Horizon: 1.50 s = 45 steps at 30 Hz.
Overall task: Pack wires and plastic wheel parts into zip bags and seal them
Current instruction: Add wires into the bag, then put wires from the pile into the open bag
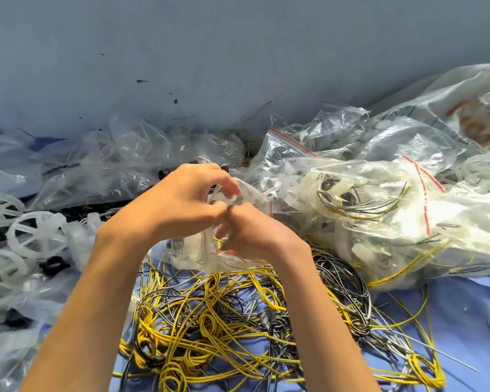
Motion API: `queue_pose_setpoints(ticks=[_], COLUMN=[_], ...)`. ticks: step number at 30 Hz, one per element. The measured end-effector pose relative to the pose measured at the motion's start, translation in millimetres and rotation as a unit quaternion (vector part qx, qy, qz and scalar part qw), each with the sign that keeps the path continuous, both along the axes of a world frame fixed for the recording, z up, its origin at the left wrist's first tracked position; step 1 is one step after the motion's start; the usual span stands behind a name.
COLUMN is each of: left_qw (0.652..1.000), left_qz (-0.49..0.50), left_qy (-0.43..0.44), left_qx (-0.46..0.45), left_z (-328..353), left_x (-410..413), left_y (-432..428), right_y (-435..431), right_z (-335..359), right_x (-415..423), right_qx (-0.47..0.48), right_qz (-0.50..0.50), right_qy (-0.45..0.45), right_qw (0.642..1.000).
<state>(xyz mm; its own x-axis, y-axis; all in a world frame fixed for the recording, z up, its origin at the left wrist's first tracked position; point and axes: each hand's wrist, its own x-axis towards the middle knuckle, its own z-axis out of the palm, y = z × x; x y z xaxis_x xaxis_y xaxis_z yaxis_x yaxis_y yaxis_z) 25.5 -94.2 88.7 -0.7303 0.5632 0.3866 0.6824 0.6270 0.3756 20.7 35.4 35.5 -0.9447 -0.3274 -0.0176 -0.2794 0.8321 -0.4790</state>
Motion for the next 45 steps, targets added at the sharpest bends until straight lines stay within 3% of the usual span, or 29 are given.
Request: queue_pose_setpoints(ticks=[3, 5, 7, 10, 13, 18, 21, 24, 27, 29, 32, 39, 45], left_qw=[1.0, 1.0, 1.0, 1.0, 1.0, 0.995, 0.98, 0.963, 0.952, 0.949, 0.952, 0.959, 0.96], left_qz=[-0.003, 0.003, 0.008, 0.011, 0.024, 0.099, 0.196, 0.266, 0.299, 0.308, 0.302, 0.279, 0.277], left_qy=[0.009, 0.013, 0.014, 0.006, 0.001, -0.002, 0.004, 0.003, 0.0, 0.0, 0.0, -0.005, -0.007], left_qx=[0.002, 0.009, 0.016, 0.017, 0.017, 0.02, 0.026, 0.053, 0.067, 0.065, 0.053, 0.038, 0.034], left_z=[0, 1, 1, 0, -3, -6, -5, -2, -2, -4, -7, -8, -4], left_x=[-1, -2, -1, -2, -5, -18, -22, -21, -21, -22, -26, -30, -26], left_y=[0, -1, -2, -3, -4, -9, -15, -24, -31, -33, -34, -35, -36], right_y=[-3, -8, -13, -10, -6, -2, 8, 17, 24, 28, 21, -9, -41], right_z=[-1, -2, -6, -8, -3, 20, 35, 44, 44, 38, 20, -16, -26], right_x=[-2, -3, -3, -1, 5, 12, 18, 20, 20, 20, 14, -1, -2], right_qx=[-0.066, -0.062, -0.023, 0.051, 0.098, -0.012, -0.13, -0.177, -0.122, -0.029, 0.061, 0.048, 0.009], right_qz=[-0.013, -0.021, -0.026, 0.033, 0.059, 0.053, 0.011, -0.06, -0.09, -0.053, 0.015, 0.082, 0.165], right_qy=[0.151, 0.201, 0.17, 0.037, 0.023, 0.108, 0.204, 0.26, 0.201, 0.081, -0.062, -0.086, -0.051], right_qw=[0.986, 0.977, 0.985, 0.997, 0.993, 0.993, 0.97, 0.947, 0.968, 0.995, 0.996, 0.992, 0.985])
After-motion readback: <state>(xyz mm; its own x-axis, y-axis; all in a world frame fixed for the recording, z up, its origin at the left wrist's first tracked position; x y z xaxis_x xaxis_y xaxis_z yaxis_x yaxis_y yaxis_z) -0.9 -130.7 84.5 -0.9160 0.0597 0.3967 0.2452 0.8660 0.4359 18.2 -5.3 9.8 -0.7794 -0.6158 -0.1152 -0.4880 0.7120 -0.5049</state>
